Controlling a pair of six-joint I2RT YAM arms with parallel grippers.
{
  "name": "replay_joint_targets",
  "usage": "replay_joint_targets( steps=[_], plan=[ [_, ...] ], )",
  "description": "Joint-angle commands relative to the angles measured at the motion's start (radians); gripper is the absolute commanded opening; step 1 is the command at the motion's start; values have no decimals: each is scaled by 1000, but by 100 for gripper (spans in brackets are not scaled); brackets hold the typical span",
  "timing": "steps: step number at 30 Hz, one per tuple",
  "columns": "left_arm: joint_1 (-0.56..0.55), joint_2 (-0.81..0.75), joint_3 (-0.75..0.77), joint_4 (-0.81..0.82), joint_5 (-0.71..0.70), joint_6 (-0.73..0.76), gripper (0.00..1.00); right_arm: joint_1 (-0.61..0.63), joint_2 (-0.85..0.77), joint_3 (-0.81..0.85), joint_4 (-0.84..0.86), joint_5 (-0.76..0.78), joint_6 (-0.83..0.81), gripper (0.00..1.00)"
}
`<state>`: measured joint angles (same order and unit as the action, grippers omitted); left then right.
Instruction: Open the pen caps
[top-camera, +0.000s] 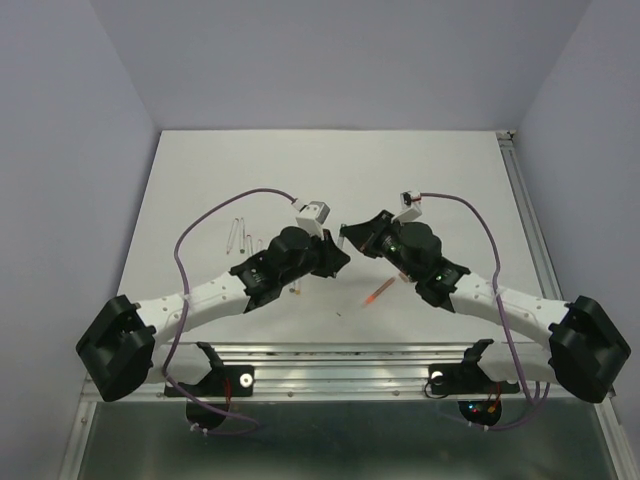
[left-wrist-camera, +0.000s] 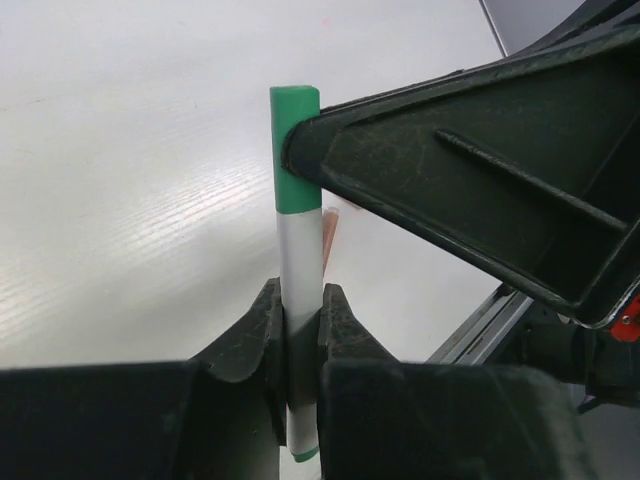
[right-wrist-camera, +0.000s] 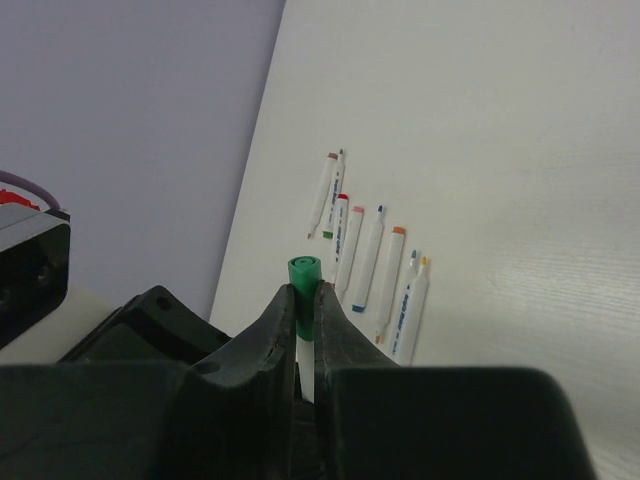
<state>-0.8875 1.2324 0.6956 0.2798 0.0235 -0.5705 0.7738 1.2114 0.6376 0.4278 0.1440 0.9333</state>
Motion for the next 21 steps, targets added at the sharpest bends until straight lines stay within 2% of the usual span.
replay_joint_targets(
  steps=[1,5,11,15,21],
  plan=[
    [-14,-4,36,47,12,8,0,27,-3,-10,69,52,-7,1],
    [-28,-13,10,67,13,-5,0,27,23,8,58,120,-33,1],
    [-152,-88,-93,99,-69,-48,0,28,82,114,8,448,-88,1],
    [-228,-122,-156,114,-30,-92,0,15,143,256,-86,630,-171,1],
    [-329,-154,-241,116,-54,-172,0,-92,189,347,-96,593,-195,1]
  ],
)
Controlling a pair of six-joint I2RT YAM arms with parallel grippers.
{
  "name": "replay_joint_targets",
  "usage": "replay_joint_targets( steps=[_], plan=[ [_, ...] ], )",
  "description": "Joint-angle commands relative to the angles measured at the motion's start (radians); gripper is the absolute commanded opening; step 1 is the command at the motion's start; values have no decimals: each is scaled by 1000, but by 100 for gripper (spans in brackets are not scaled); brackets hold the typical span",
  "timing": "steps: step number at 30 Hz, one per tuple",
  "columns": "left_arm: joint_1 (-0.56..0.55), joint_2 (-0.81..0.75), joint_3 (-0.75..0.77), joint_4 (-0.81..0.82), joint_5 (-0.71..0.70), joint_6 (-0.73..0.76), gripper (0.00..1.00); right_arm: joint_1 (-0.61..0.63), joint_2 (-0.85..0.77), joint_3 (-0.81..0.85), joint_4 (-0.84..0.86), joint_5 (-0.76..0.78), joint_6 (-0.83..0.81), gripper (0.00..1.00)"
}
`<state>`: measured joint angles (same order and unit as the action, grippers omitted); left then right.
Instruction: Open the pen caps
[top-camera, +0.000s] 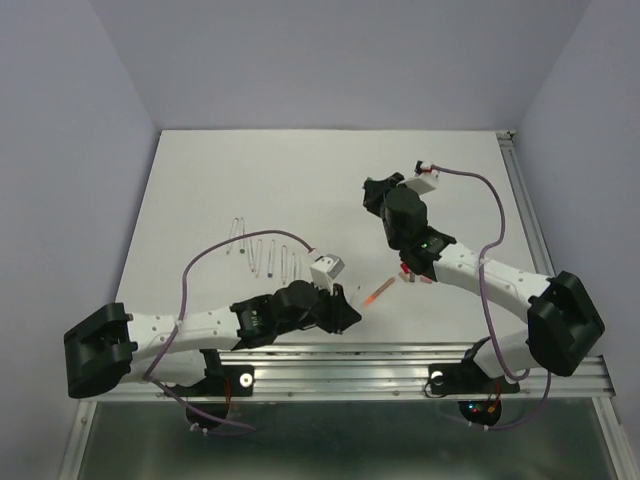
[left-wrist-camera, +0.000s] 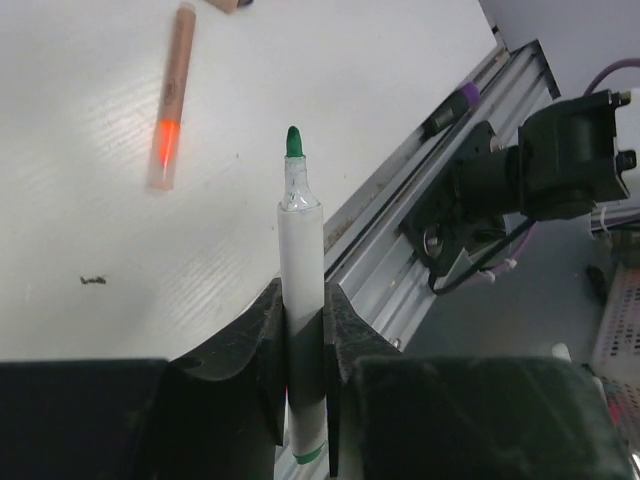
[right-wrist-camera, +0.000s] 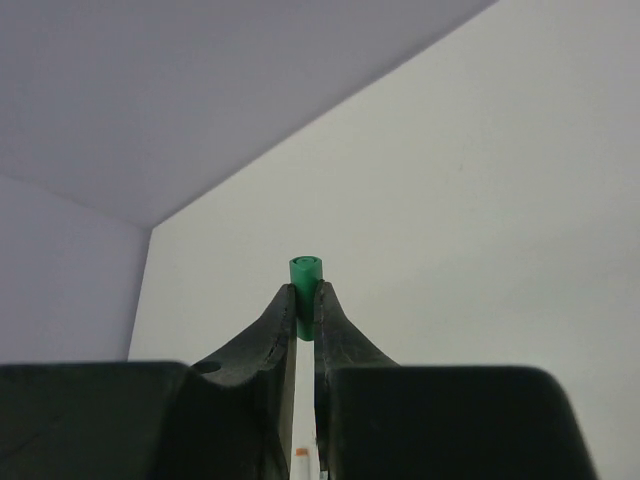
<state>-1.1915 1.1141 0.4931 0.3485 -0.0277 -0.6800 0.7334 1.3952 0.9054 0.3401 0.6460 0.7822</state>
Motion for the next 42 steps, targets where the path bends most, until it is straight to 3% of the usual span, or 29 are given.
replay_joint_targets(
  steps=[1,3,8,14,23,26,33,37,40,42],
  plan=[
    [-25,-46,-45,37,-12,-88,0,-58,5,81,-10,54,-70,1],
    [-25,-56,-47,8,-84,-116,0,-62,-5,78,-56,37,-80,1],
    [19,-20,64,-264,-264,-150,0,-63,-110,-48,-255,49,-15,1],
    [236,140,221,-408,-244,-75,0,-78,-202,-215,-478,58,92,1],
    [331,418,420,-520,-322,34,3,-132,-50,-217,-602,58,124,1],
    [339,478,447,-548,-333,36,8,-140,33,-189,-633,34,130,1],
    [342,501,446,-552,-348,40,30,-146,85,-151,-662,47,146,1],
    [343,504,447,-557,-350,48,53,-146,68,-151,-664,34,147,11],
    [343,501,452,-559,-345,51,62,-146,54,-149,-667,24,147,15],
    [343,495,455,-560,-337,57,62,-146,48,-145,-676,21,152,20]
  ],
)
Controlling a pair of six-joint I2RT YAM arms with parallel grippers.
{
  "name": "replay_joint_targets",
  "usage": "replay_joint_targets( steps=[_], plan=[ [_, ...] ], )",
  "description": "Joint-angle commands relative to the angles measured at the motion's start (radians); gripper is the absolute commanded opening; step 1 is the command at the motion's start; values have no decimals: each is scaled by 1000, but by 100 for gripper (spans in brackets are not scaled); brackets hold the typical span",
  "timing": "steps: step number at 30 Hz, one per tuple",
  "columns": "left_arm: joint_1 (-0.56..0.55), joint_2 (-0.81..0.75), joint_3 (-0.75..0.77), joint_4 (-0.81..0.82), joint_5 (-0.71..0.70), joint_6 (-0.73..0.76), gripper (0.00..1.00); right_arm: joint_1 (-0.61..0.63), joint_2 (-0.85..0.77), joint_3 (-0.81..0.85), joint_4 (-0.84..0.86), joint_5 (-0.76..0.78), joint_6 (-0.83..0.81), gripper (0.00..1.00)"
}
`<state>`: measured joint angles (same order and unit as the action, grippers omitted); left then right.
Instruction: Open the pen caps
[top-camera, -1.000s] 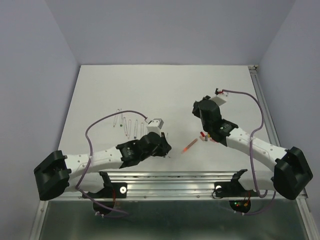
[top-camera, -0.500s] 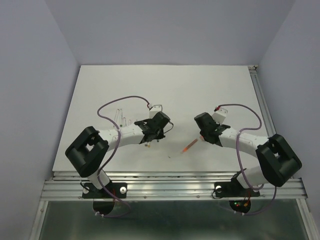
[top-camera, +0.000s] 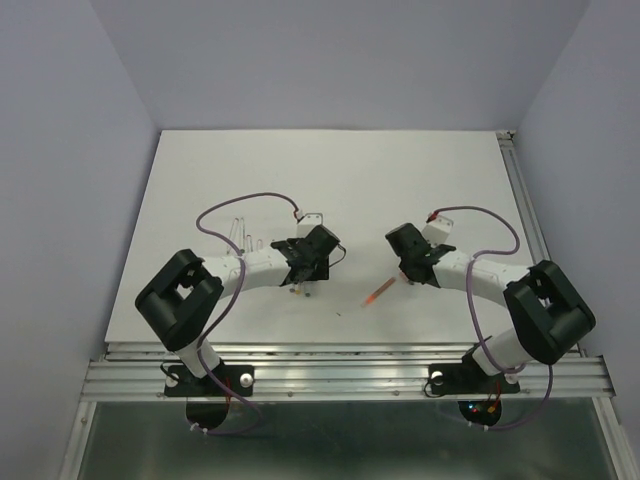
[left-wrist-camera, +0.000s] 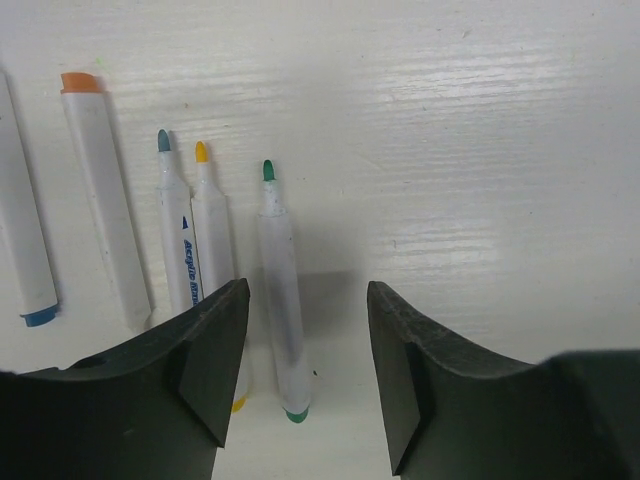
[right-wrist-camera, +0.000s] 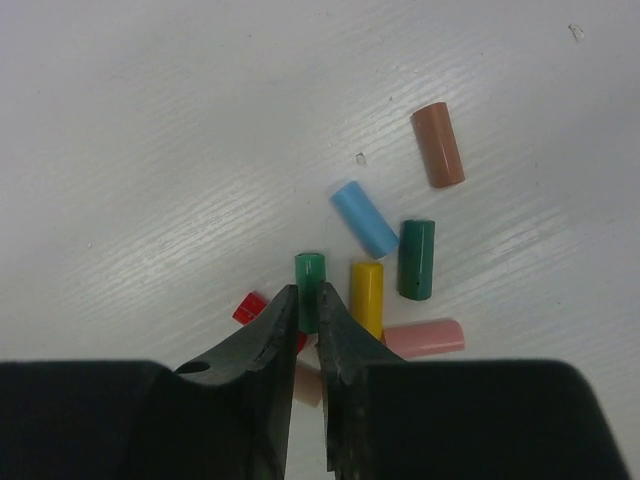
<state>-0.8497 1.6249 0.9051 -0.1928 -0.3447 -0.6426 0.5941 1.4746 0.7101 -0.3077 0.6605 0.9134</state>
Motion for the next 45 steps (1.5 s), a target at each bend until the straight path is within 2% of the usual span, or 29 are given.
replay_joint_targets(
  steps=[1,6,7,8,10,11,12,13,16,22,24,37,39,45],
  plan=[
    [1,-19,44,-19,-16,21,62,-7,-39,57,-42,7,22,21],
    [1,-72,40,-5,42,47,70,-7,-86,60,-56,1,24,35],
    [1,-86,35,1,53,52,76,-7,-98,60,-54,-5,21,41],
    [1,-123,31,12,59,57,78,-5,-123,58,-53,-25,1,55],
    [1,-167,9,24,72,67,82,-5,-149,55,-41,-61,-36,73],
    [1,-215,2,35,73,67,88,-5,-163,51,-41,-102,-57,88],
    [1,-239,-17,41,72,67,89,-5,-186,49,-42,-122,-62,97],
    [1,-264,-28,46,66,67,96,-5,-198,49,-56,-140,-65,100],
    [1,-380,-75,59,47,55,99,-2,-238,35,-76,-229,-62,100],
    [1,-467,-144,81,50,29,99,55,-263,31,-134,-220,16,100],
    [1,-471,-162,99,88,38,99,62,-252,37,-155,-217,28,100],
    [1,-464,-184,108,105,55,99,182,-140,51,-139,-237,125,100],
    [1,-464,-198,108,110,52,99,185,-114,55,-139,-237,134,99],
    [1,-479,-222,110,113,46,99,219,-47,89,-113,-252,131,86]
  ],
)
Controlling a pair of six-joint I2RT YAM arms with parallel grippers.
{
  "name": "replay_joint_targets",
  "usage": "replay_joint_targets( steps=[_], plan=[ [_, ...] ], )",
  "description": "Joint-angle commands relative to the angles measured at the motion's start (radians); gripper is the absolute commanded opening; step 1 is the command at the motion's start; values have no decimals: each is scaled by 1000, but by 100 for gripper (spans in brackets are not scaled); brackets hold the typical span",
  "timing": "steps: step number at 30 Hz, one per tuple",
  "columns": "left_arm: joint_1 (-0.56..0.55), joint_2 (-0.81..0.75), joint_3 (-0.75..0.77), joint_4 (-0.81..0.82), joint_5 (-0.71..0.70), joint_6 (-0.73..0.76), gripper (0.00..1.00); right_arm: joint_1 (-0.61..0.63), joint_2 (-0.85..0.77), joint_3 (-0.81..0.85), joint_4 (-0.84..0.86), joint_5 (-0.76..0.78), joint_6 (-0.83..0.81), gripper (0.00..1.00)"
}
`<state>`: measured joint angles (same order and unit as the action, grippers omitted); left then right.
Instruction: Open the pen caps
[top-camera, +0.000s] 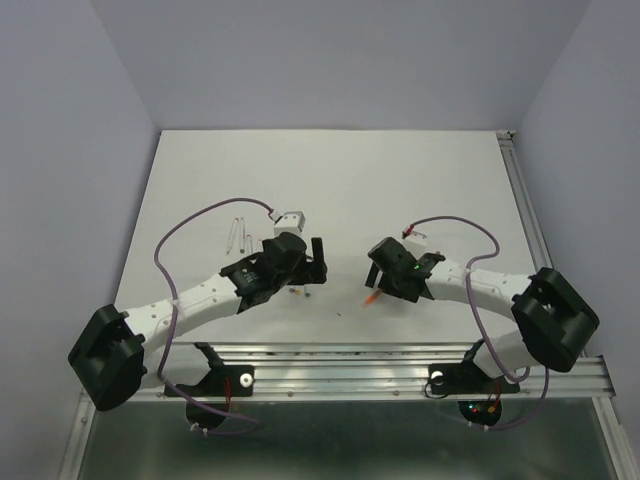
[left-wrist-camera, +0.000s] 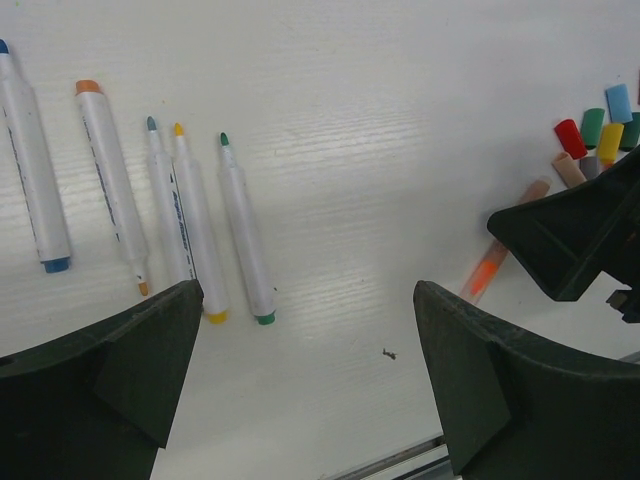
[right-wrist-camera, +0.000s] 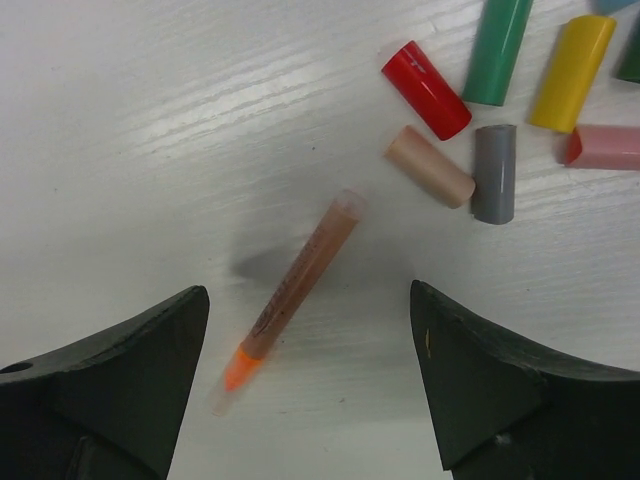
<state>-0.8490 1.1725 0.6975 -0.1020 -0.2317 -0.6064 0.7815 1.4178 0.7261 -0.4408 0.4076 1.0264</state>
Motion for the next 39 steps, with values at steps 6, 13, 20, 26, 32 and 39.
replay_joint_targets(
  steps=[6,13,20,26,32,39],
  plan=[
    [1,-31,-18,19,-8,13,99,99,62,95,-1,-9,53,86],
    [1,-42,-21,16,-17,13,99,166,118,113,-79,13,138,72],
    [1,-65,-29,4,-31,10,99,217,164,136,-145,25,204,56],
    [1,-77,-33,1,-41,11,99,233,164,121,-193,46,251,52],
    [1,-82,-30,-8,-44,10,99,233,176,101,-171,60,259,38],
    [1,-94,-27,-22,-47,4,99,236,141,76,-122,94,181,23]
  ],
)
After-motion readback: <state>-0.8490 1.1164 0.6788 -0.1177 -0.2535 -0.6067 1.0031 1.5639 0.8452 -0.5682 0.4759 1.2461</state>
